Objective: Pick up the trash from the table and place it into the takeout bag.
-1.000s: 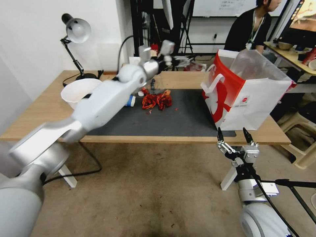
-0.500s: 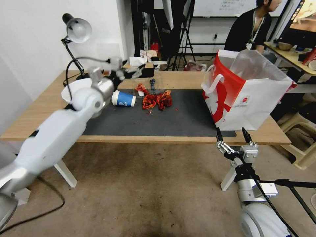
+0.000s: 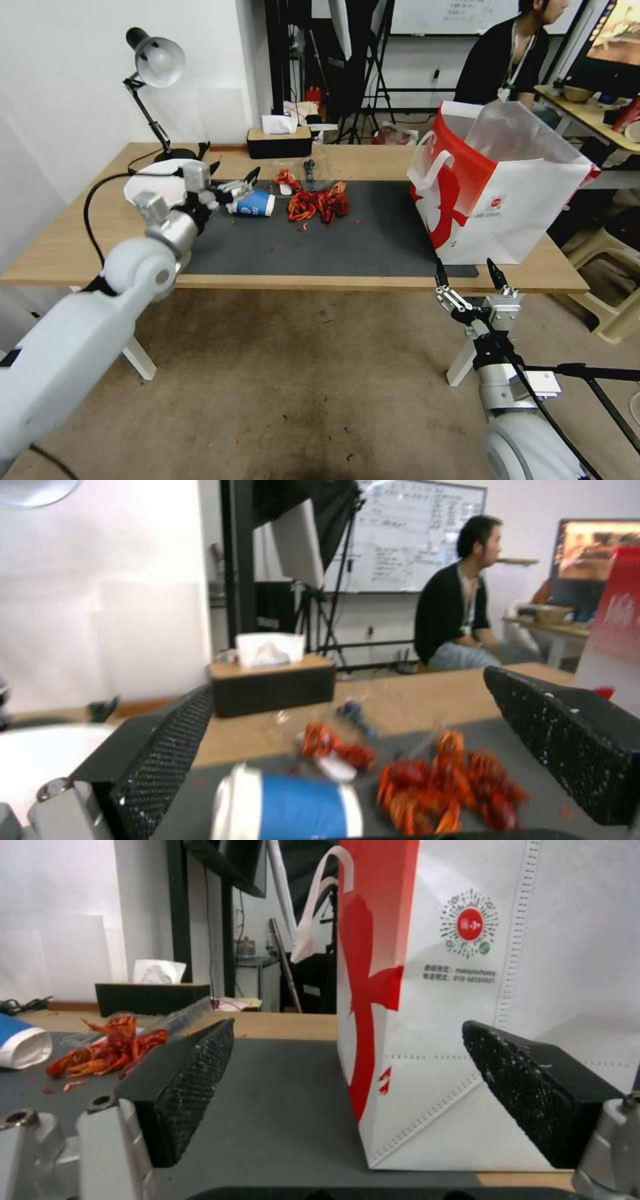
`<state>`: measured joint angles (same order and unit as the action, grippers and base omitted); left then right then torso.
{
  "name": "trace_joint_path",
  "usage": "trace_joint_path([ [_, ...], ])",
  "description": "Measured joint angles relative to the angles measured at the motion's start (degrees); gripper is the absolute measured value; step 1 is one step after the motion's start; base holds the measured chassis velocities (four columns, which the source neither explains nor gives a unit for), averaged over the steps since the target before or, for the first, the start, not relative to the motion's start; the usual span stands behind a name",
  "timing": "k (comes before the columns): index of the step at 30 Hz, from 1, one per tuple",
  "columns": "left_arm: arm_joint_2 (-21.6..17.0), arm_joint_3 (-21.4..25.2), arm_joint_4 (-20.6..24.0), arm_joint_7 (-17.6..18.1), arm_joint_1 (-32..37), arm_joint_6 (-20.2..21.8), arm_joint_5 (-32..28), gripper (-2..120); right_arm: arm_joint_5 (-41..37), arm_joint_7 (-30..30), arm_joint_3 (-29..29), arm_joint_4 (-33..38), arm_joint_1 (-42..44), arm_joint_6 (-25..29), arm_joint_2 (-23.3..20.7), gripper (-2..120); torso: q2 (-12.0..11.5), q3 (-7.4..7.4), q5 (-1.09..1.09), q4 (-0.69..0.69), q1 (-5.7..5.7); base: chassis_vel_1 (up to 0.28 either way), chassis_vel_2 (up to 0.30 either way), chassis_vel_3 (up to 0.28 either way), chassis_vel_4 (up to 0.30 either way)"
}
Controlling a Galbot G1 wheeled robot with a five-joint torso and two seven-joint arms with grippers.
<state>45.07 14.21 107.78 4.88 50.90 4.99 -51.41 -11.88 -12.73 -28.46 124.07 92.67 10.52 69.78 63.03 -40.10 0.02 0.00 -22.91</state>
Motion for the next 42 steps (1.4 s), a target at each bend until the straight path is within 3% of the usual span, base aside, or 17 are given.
trace_joint_path([
  [5, 2.7, 6.7, 3.3, 0.2, 10.8, -2.3, 5.5, 100, 0.0, 0.1, 0.2, -0.3, 0.0, 0.0, 0.0, 88, 0.0, -0.01, -0.03, 0.00, -0.01, 0.000, 0.000, 0.000, 0.000],
  [6, 3.4, 7.9, 3.9, 0.3, 12.9, -2.8, 7.1, 100, 0.0, 0.1, 0.2, -0.3, 0.0, 0.0, -0.1, 92, 0.0, 0.00, -0.03, 0.00, -0.01, 0.000, 0.000, 0.000, 0.000],
  [12, 6.3, 11.1, 6.5, 1.0, 19.5, -4.1, 12.4, 100, 0.1, 0.1, 0.2, -0.3, 0.1, 0.1, -0.1, 100, 0.0, -0.01, -0.03, 0.00, 0.00, 0.000, 0.000, 0.000, 0.000],
  [14, 9.0, 13.2, 8.3, 1.4, 23.1, -4.6, 15.5, 100, 0.2, 0.2, 0.3, -0.3, 0.2, 0.1, -0.1, 100, 0.0, -0.01, -0.01, 0.00, 0.00, 0.000, 0.000, 0.000, 0.000],
  [28, 16.9, 15.6, 9.3, 1.6, 31.2, -9.0, 23.3, 100, 0.3, 0.2, 0.4, -0.3, 0.7, 0.3, -0.2, 100, 0.0, 0.00, -0.01, 0.00, 0.00, 0.000, 0.000, 0.000, 0.000],
  [30, 19.6, 15.7, 9.1, 1.7, 34.2, -11.0, 25.7, 100, 0.4, 0.1, 0.4, -0.5, 0.7, 0.4, 0.0, 100, 0.0, -0.01, -0.01, 0.00, -0.02, 0.000, 0.000, 0.000, 0.000],
  [42, 20.6, 15.8, 7.8, 1.1, 36.7, -13.2, 27.6, 100, 0.4, 0.1, 0.5, -0.7, 0.7, 0.6, 0.0, 100, 0.0, -0.01, -0.01, 0.00, -0.01, 0.000, 0.000, 0.000, 0.000],
])
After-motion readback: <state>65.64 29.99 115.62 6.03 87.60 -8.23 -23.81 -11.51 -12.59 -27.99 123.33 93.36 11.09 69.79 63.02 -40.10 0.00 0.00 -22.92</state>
